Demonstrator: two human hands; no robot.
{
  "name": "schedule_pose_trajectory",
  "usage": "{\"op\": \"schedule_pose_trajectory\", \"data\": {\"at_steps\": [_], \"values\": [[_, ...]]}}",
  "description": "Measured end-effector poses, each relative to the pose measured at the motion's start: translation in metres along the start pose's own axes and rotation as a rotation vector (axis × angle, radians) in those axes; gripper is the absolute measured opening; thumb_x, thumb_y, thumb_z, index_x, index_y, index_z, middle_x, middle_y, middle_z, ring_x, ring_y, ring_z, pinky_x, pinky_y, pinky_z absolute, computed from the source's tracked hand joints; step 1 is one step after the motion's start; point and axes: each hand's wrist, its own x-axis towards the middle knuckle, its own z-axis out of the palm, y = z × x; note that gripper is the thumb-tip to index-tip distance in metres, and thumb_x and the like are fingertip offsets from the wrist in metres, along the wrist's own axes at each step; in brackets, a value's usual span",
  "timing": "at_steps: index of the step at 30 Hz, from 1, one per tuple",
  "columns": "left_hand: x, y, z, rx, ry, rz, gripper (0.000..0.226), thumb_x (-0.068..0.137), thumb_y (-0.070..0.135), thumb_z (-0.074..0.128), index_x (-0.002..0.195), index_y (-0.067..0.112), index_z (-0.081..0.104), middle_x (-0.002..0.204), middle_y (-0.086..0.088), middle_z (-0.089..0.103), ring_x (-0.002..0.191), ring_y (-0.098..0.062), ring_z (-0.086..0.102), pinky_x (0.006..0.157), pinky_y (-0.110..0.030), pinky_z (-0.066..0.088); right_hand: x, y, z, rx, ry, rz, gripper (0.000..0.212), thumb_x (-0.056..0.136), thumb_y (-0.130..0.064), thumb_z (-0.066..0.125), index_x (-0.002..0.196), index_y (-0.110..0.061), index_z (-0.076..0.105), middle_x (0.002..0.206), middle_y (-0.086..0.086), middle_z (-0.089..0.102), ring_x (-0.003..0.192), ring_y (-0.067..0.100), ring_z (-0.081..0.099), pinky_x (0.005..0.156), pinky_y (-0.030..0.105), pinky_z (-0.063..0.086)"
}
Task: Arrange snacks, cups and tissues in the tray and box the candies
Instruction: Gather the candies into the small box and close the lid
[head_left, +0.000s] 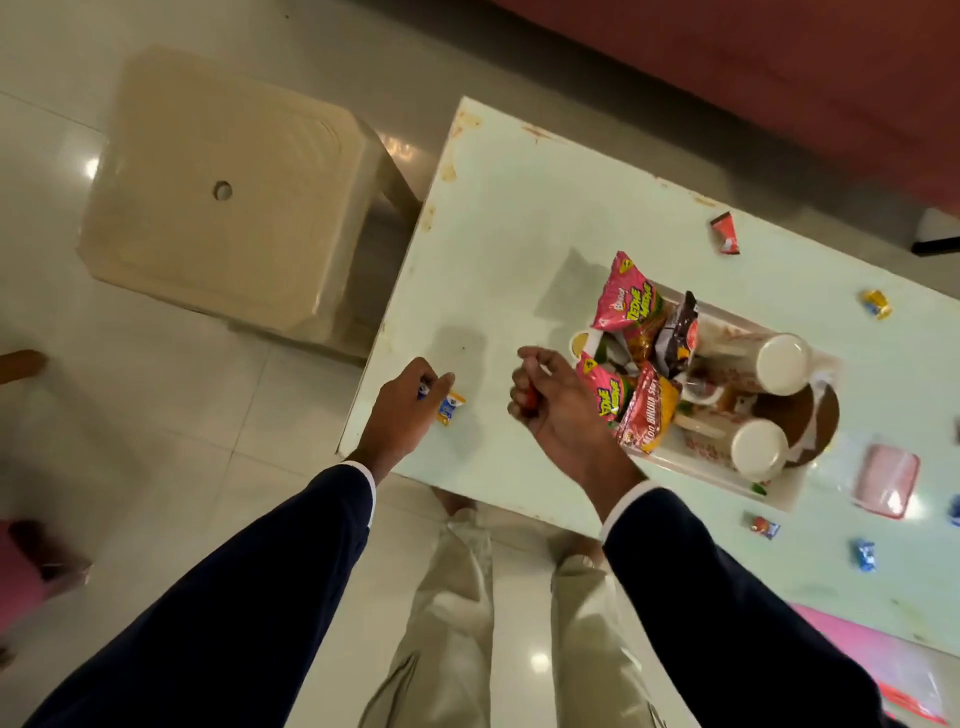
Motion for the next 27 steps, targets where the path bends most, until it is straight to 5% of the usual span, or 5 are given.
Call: {"op": "schedule_pose_trajectory", "data": {"at_steps": [8,12,16,21,27], "values": [[-0.019,-0.005,0.014,0.273,-0.049,0.105,0.016,0.109,0.023,0.038,0.099,0.024,0.050,0.079,0.020,0.061,0.057,0.003,0.055,0.050,-0.019,0.032,-0.076,0.056,-0.062,-0.367,0.404,0.191,0.055,0.095,-0.037,0.059,0.047,-0.025,0.035,0.047,-0.005,0.031,0.043,0.015,0.024,0.043,0.021,0.022],[-0.019,-0.004,0.015,0.463,-0.035,0.133,0.004,0.108,0.026,0.042,0.108,0.029,0.044,0.092,0.002,0.063,0.069,-0.015,0.059,0.056,-0.030,0.038,-0.093,0.069,-0.097,-0.870,0.536,0.028,0.031,0.102,-0.026,0.046,0.074,-0.018,0.057,0.071,-0.003,0.060,0.065,0.019,0.053,0.064,0.032,0.040],[-0.016,0.002,0.020,0.592,-0.091,0.107,0.039,0.097,0.048,0.063,0.114,0.020,0.041,0.105,0.000,0.054,0.080,-0.023,0.062,0.067,-0.036,0.052,-0.100,0.077,-0.128,-1.024,0.790,0.084,0.007,0.101,-0.032,0.046,0.104,-0.025,0.046,0.094,0.008,0.066,0.084,0.035,0.063,0.069,0.038,0.046],[-0.012,0.004,0.038,0.640,-0.070,0.062,0.042,0.094,0.039,0.070,0.114,0.013,0.043,0.117,-0.008,0.057,0.093,-0.029,0.065,0.073,-0.039,0.052,-0.090,0.076,-0.149,-0.895,0.895,0.273,0.065,0.082,-0.063,0.066,0.114,-0.015,0.037,0.117,0.015,0.066,0.104,0.040,0.064,0.087,0.046,0.050],[-0.011,0.011,0.055,0.722,-0.034,0.040,0.035,0.099,0.029,0.064,0.117,0.009,0.041,0.119,-0.010,0.064,0.098,-0.037,0.066,0.072,-0.038,0.045,-0.076,0.074,-0.160,-0.911,0.859,0.301,0.047,0.094,-0.045,0.058,0.118,-0.012,0.037,0.123,0.020,0.065,0.109,0.042,0.063,0.088,0.046,0.050]]}}
